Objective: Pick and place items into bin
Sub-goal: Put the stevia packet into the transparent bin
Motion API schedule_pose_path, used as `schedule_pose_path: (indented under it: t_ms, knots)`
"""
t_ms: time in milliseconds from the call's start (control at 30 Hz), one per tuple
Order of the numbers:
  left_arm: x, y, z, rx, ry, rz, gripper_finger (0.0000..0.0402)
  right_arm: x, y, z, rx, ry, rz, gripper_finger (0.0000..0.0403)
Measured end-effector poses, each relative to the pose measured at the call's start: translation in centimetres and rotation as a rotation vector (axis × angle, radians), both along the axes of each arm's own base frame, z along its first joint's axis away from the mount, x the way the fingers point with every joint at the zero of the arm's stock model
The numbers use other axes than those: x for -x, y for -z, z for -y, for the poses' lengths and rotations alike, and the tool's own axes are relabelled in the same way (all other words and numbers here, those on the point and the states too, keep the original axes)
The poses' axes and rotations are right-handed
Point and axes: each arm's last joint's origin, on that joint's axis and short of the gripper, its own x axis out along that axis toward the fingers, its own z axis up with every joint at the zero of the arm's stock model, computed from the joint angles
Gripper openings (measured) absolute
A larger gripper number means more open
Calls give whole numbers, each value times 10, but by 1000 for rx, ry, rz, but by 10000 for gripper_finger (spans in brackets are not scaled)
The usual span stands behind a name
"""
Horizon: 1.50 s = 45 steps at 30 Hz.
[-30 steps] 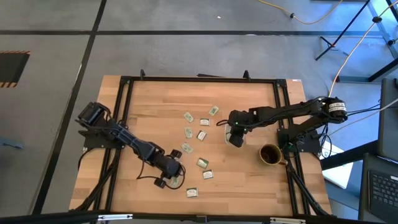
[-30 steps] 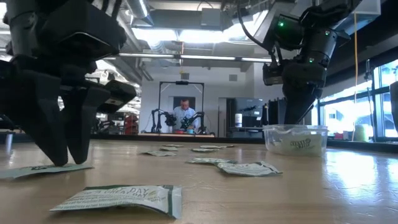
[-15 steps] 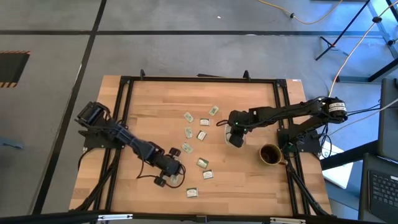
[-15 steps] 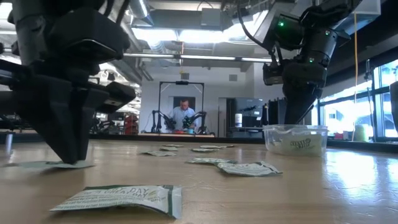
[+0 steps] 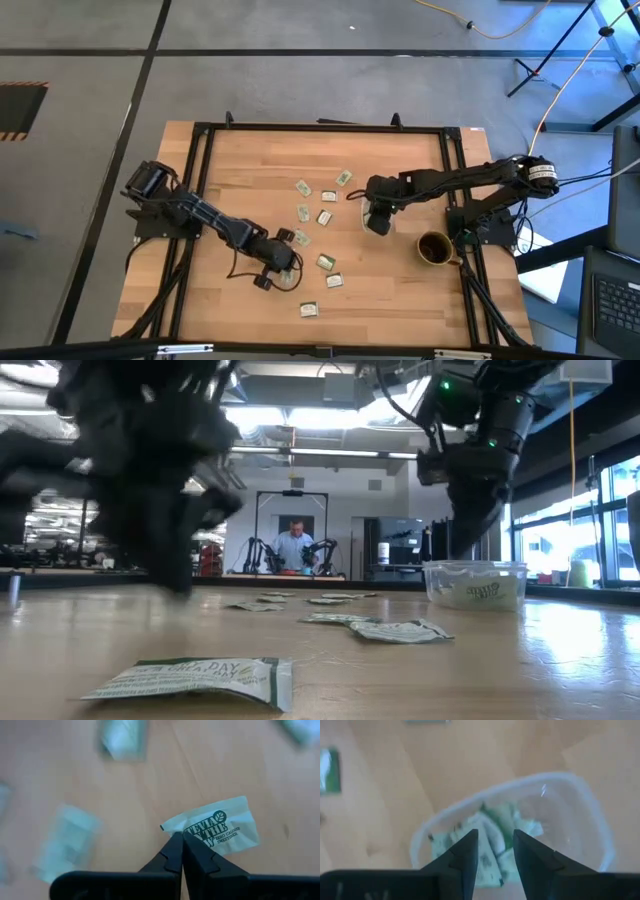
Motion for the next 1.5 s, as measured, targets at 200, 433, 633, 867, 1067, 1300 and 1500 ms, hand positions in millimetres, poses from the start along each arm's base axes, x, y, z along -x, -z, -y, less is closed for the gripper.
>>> schedule_pose_path:
  t_ms: [200, 433, 633, 867, 1067, 1300, 1500]
  knots:
    - [-7, -28, -19, -155, -129, 189, 2, -15, -24, 3, 80, 7, 93, 126]
    - [-21, -46, -39, -591, -284, 400, 2, -37, -41, -4, 179, -141, 346, 126]
    - [-33, -62, -53, -802, -306, 500, 2, -48, -53, -9, 240, -227, 512, 127]
    - [-38, -71, -68, -892, -336, 524, 3, -53, -58, -17, 273, -312, 582, 184]
    - [-39, -73, -76, -932, -374, 513, 3, -54, -60, -17, 276, -291, 607, 250]
    - [-42, -82, -75, -919, -416, 598, 3, -57, -66, -14, 314, -145, 666, 263]
    - [-43, -90, -74, -922, -432, 657, 3, -57, -67, -13, 286, -93, 673, 254]
